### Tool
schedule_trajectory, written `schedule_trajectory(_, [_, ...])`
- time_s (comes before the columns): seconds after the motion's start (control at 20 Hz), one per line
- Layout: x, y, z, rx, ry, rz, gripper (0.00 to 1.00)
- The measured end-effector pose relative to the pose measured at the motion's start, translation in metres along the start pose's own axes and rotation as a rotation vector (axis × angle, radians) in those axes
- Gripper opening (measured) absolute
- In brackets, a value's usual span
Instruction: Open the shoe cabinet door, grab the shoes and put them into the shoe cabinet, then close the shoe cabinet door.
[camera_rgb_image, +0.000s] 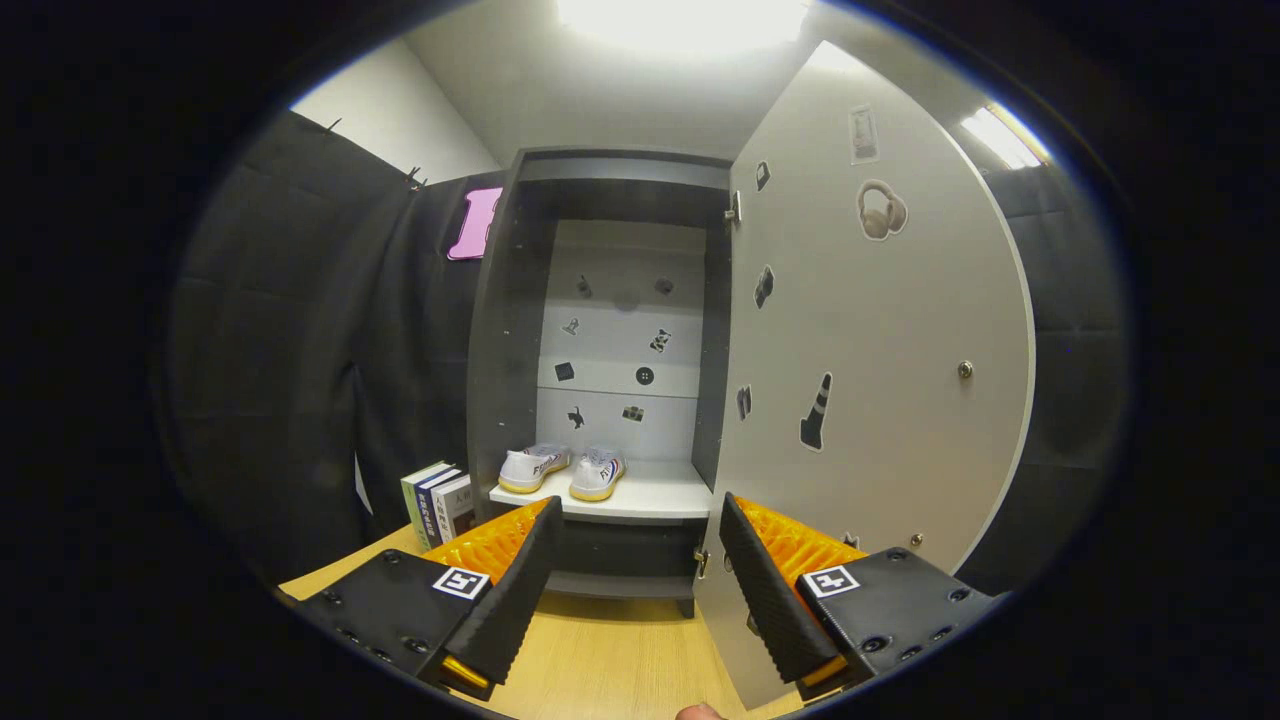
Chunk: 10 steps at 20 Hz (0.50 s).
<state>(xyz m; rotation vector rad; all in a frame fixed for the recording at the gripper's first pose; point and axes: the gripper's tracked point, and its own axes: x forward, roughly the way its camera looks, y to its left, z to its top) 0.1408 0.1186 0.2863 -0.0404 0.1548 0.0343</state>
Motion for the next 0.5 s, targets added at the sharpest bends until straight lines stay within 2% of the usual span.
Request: schedule_trajectory(0.5, [-0.0030,-0.0047,-0.0078,0.028,0.028,-0.012,0.98])
